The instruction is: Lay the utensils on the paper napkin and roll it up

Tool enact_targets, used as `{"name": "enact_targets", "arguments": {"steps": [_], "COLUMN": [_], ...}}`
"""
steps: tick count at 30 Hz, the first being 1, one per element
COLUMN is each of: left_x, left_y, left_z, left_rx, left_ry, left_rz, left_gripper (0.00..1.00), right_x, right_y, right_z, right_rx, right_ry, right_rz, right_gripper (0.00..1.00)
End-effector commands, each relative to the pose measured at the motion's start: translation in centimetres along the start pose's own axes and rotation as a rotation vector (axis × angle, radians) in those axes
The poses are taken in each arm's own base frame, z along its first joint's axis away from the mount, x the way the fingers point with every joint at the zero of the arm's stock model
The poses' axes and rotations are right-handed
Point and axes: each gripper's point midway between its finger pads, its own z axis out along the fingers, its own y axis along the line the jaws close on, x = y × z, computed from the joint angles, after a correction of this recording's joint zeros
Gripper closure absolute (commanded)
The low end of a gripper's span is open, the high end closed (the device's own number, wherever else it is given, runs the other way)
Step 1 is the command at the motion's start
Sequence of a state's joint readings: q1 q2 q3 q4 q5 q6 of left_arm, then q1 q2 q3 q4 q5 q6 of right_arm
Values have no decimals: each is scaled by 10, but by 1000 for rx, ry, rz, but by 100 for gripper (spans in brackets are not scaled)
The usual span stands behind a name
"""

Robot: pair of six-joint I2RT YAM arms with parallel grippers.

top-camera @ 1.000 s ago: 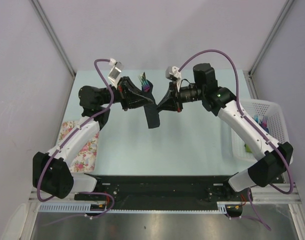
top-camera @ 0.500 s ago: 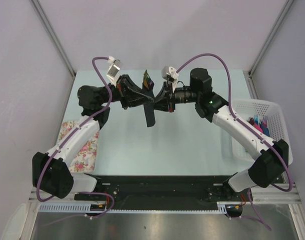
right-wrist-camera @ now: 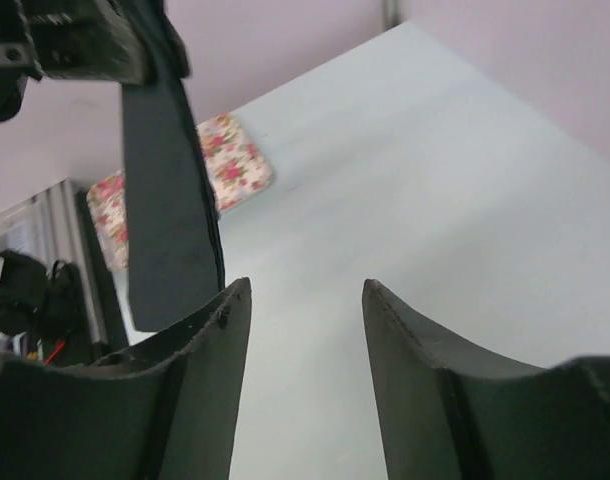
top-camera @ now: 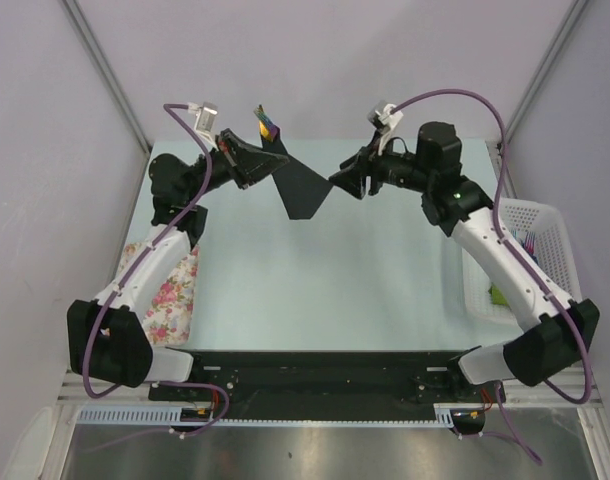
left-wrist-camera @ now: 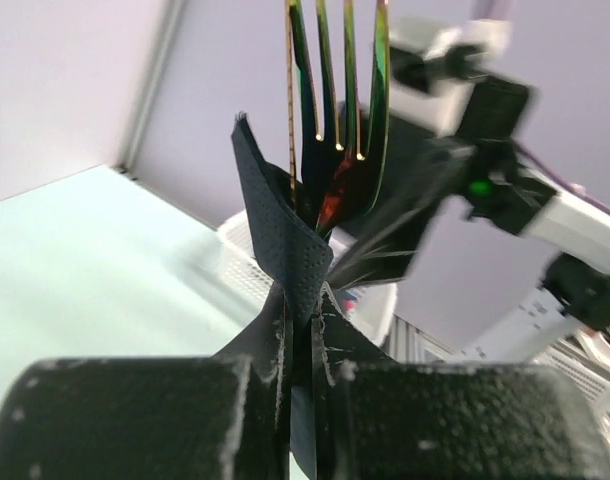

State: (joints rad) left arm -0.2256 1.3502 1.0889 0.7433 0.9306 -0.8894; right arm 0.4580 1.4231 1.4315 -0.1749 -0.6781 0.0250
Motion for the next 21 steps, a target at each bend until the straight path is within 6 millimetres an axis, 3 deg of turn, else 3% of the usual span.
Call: {"name": "enact_targets", "arguments": {"steps": [1,4,11,16,21], "left_x": [-38,-45,-54,-60,-64], "left_y": [8,17,10,2,-1], "left_z": [2,0,4,5,5], "left_rx": [-79,-114,-74,-60,-61], "left_ry": [-96,-118,-141,-161,-179], "left_rz": [82,79,65,68,60], "left_gripper": [100,100,100,100,100], "right_x": [-76,-94,-92,-87,-77], "right_y": [4,11,41,55,60], "right_z": [-40,-45,-15,13,31], "right_rx": [156,153,12,-46,-55], "right_ry": [-188,-258,-306,-334,-348], "right_rz": [-121,-96,-26,-63,-108], "right_gripper": [43,34,18,18,27]}}
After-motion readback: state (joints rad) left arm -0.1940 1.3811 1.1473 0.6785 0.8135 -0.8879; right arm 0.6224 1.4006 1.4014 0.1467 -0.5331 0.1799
